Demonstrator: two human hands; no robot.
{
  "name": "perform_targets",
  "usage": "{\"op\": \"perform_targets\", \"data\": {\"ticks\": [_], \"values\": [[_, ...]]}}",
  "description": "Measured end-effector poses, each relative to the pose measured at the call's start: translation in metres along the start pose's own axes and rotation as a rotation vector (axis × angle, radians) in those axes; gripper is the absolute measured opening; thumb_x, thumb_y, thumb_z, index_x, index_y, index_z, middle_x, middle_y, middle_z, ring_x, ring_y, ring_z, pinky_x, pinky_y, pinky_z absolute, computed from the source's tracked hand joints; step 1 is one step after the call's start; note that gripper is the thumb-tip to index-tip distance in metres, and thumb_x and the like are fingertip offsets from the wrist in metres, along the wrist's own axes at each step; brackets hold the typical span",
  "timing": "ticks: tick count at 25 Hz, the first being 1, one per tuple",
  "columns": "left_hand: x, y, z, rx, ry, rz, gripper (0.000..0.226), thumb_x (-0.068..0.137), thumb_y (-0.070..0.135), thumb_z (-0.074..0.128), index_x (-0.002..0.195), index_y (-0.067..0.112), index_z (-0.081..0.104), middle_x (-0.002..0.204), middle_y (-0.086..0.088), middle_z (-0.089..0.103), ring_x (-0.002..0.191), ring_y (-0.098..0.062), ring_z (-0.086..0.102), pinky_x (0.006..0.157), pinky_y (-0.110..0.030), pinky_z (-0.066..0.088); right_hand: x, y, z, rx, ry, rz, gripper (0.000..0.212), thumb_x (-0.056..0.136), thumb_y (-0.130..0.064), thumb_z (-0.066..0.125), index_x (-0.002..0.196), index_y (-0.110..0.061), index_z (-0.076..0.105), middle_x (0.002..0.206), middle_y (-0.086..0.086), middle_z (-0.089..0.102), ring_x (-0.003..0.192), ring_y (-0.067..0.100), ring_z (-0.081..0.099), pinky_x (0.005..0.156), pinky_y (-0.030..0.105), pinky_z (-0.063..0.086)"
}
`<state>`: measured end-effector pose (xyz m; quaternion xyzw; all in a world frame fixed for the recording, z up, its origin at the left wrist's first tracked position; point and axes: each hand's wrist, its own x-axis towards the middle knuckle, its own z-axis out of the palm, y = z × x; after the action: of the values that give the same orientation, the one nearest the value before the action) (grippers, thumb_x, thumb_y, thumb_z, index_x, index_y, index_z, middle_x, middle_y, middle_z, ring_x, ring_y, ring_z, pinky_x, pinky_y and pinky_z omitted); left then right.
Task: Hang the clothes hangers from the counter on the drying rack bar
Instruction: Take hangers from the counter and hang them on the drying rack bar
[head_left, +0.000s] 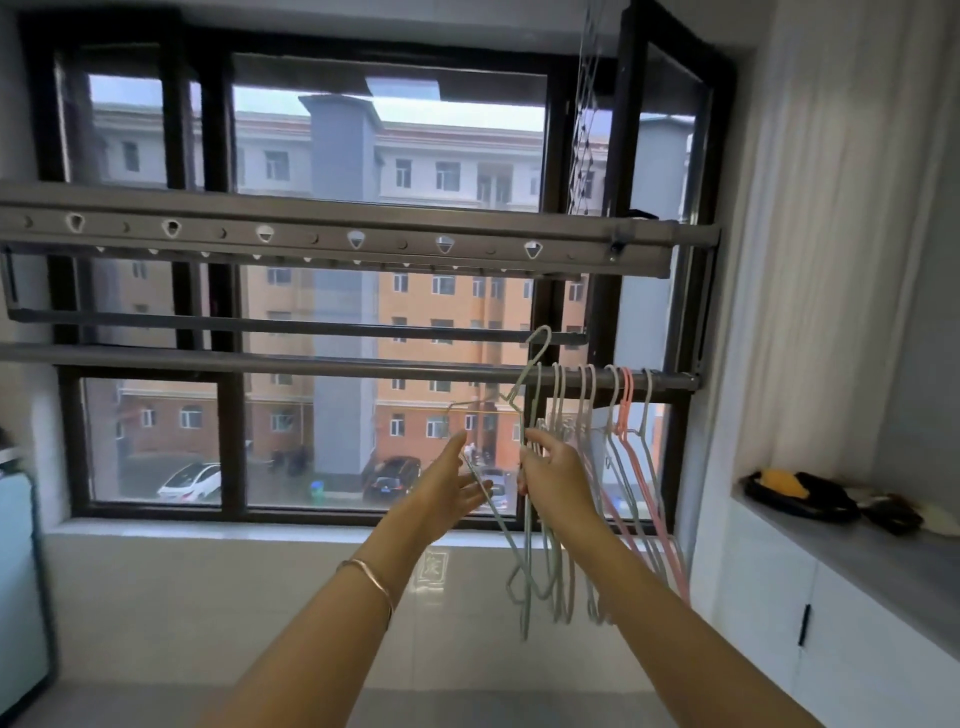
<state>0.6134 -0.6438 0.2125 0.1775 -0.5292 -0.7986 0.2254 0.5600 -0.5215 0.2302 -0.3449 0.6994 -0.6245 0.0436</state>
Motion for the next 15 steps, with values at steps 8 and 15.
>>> {"op": "perform_targets", "data": {"ticks": [8, 15], "values": [[0.011, -0.042, -0.001, 0.001, -0.028, -0.127, 0.076, 0.088, 0.056, 0.047, 0.14, 0.003, 0.03, 0.118, -0.021, 0.056, 0.111, -0.035, 0.055, 0.099, -0.042, 0.041, 0.005, 0.026, -0.003, -0.188, -0.213, 0.131, 0.043, 0.096, -0.015, 0.042, 0.139, -0.019, 0.039, 0.097, 0.004, 0.058, 0.059, 0.008, 0.055, 0.056, 0.02, 0.046], [0.02, -0.047, 0.009, 0.231, -0.054, -0.063, 0.118, 0.055, 0.06, 0.079, 0.146, 0.009, 0.024, 0.145, -0.022, 0.033, 0.127, -0.036, 0.041, 0.093, -0.034, 0.044, -0.015, 0.035, -0.031, -0.256, -0.088, -0.022, 0.033, 0.096, -0.028, 0.045, 0.129, -0.025, 0.045, 0.098, 0.0, 0.063, 0.081, 0.014, 0.063, 0.066, 0.024, 0.051]]}}
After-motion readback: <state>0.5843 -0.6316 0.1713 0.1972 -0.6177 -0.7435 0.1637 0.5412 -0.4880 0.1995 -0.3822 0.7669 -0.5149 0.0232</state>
